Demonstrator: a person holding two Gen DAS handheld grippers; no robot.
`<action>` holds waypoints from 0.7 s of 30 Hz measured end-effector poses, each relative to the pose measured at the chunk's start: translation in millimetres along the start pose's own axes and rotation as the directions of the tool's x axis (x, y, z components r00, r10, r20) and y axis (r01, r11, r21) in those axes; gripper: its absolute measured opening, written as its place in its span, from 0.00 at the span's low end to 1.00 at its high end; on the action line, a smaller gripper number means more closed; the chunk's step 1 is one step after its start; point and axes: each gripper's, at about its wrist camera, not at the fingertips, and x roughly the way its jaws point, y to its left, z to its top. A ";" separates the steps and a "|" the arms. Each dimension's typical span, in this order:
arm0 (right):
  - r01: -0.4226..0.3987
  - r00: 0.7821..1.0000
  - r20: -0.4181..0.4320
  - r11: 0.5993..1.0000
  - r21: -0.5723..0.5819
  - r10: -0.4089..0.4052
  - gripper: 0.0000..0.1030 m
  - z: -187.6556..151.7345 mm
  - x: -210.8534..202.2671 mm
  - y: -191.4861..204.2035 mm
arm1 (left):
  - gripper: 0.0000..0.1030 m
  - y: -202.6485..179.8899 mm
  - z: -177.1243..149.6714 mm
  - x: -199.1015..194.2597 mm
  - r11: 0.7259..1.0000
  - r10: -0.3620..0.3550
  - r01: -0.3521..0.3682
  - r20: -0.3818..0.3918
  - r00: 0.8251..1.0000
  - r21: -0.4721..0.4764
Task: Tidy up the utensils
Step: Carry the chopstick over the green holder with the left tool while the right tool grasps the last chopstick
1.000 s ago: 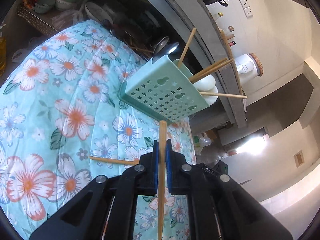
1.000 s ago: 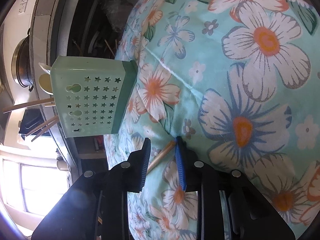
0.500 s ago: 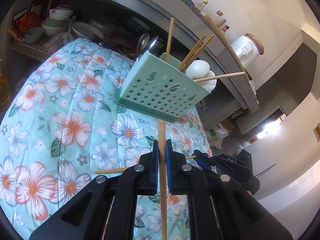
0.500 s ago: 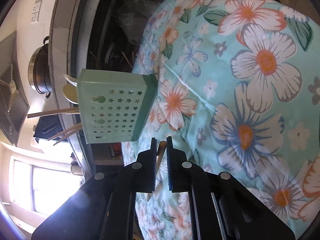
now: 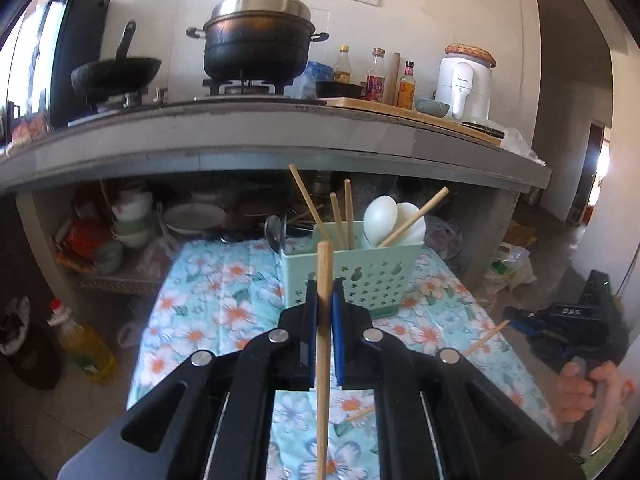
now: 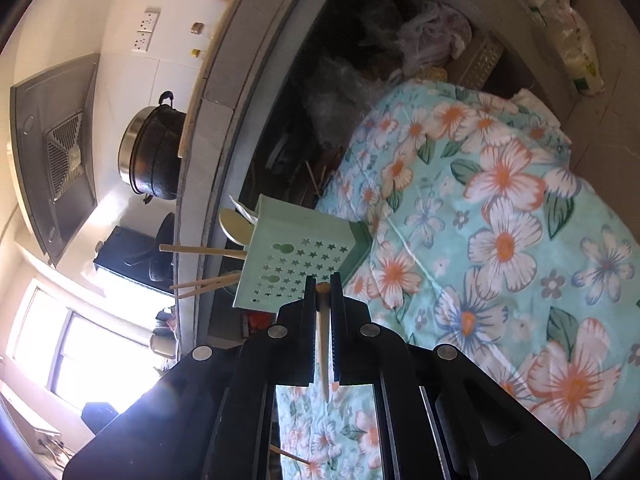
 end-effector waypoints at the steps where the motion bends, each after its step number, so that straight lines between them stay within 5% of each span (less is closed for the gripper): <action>1: 0.000 1.000 0.008 1.000 -0.013 0.000 0.05 1.1 -3.1 2.2 | 0.06 -1.1 1.6 1.4 0.999 0.029 -0.029 0.006 1.000 0.024; 9: -0.012 1.000 0.004 0.997 -0.075 0.012 0.05 -2.5 -18.8 10.9 | 0.06 5.8 0.6 19.1 0.980 0.170 -0.170 0.006 0.985 0.104; 21: -0.033 0.999 -0.045 0.996 -0.086 0.029 0.05 -10.5 -19.9 13.4 | 0.06 18.9 -2.5 28.0 0.970 0.220 -0.218 -0.008 0.975 0.104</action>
